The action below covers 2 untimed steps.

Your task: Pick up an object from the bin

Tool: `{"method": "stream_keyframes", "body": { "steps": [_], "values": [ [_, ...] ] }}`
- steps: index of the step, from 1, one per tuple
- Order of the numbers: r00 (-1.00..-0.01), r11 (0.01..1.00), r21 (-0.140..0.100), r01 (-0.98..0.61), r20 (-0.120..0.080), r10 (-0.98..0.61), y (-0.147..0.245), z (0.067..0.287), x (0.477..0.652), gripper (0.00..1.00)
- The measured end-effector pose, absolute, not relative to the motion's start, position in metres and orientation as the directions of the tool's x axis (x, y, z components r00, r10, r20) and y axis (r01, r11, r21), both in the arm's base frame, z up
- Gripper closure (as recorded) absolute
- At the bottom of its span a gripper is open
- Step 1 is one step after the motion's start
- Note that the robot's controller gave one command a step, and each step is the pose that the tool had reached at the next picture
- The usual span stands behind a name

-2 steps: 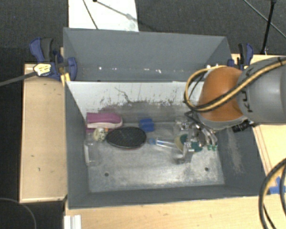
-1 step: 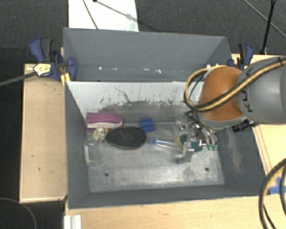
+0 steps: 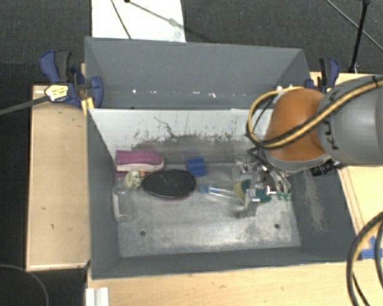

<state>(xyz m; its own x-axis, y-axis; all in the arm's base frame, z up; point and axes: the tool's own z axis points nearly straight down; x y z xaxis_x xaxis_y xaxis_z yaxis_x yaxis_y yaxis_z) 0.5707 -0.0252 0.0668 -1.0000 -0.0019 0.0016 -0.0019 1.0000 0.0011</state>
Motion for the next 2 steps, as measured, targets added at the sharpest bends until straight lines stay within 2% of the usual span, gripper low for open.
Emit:
{"method": "stream_keyframes", "body": {
  "steps": [2],
  "values": [
    [-1.0, 1.0, 0.002, -0.001, -0.002, -0.001, -0.0252, 0.0679, 0.572, 0.0]
  ]
}}
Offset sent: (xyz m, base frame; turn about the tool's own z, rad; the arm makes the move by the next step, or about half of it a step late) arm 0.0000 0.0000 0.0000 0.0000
